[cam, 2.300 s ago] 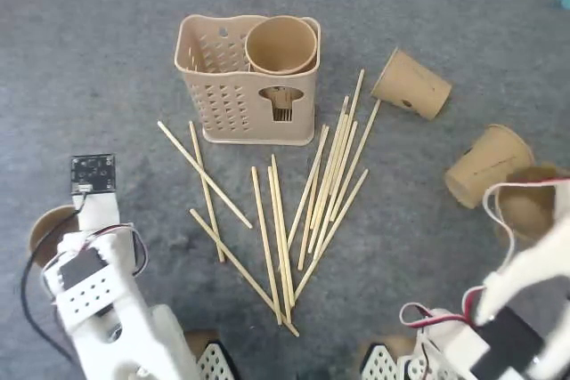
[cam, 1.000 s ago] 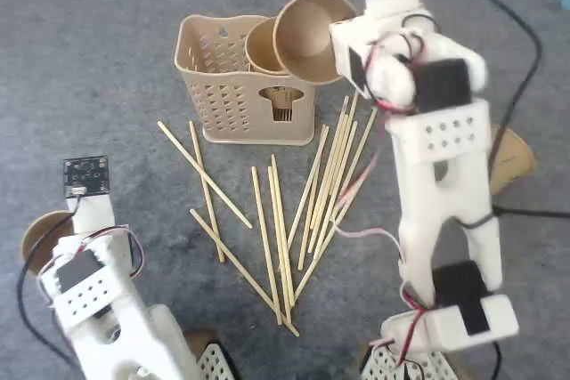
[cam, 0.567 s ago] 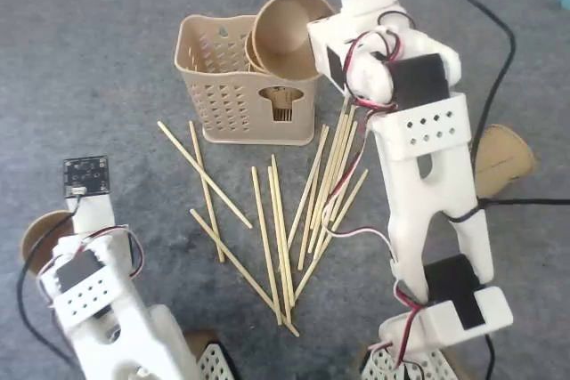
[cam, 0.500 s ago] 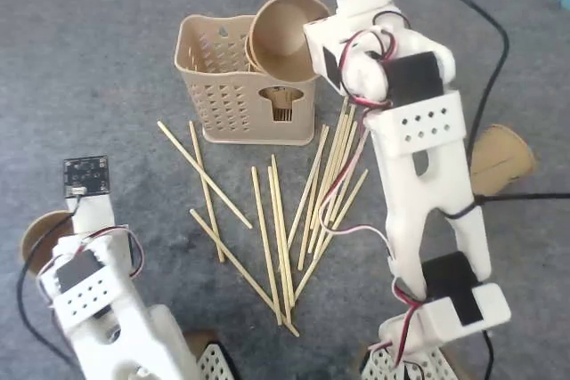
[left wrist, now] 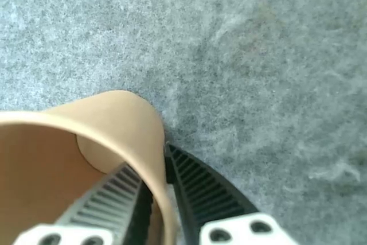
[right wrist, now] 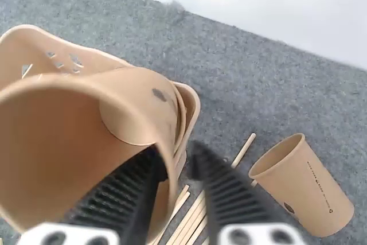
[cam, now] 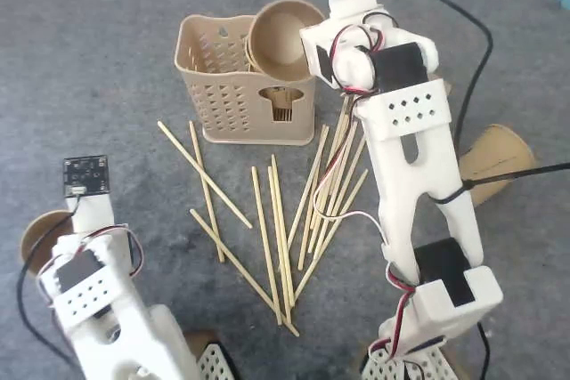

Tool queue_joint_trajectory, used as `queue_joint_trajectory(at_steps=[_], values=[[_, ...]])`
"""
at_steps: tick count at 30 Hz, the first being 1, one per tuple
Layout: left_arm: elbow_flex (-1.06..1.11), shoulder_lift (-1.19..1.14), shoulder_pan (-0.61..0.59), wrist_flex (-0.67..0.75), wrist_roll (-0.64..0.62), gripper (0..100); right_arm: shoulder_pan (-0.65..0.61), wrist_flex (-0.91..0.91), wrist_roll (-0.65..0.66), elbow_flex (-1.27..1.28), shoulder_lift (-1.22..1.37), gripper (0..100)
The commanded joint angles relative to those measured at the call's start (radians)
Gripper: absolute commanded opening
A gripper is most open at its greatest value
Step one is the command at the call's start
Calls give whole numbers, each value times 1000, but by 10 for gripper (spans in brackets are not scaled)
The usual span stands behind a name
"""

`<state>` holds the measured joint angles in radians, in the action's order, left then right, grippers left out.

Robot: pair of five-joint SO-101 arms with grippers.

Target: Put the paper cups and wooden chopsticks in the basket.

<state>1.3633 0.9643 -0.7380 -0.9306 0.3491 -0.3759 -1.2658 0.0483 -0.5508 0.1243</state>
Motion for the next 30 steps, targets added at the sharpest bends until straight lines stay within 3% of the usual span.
queue_joint_trajectory(at_steps=[1, 10, 17, 19, 30], values=[[-2, -3, 0, 21, -6, 12, -8, 13, -5, -100, -21, 257], [-2, -3, 0, 21, -6, 12, -8, -205, -5, -273, -120, 222], [-2, -3, 0, 21, -6, 12, -1, -450, -5, -273, -199, 20], [-2, -3, 0, 21, -6, 12, 1, -533, 5, -267, -205, 15], [-2, -3, 2, 21, -8, 12, 286, -476, 147, 431, -492, 8]])
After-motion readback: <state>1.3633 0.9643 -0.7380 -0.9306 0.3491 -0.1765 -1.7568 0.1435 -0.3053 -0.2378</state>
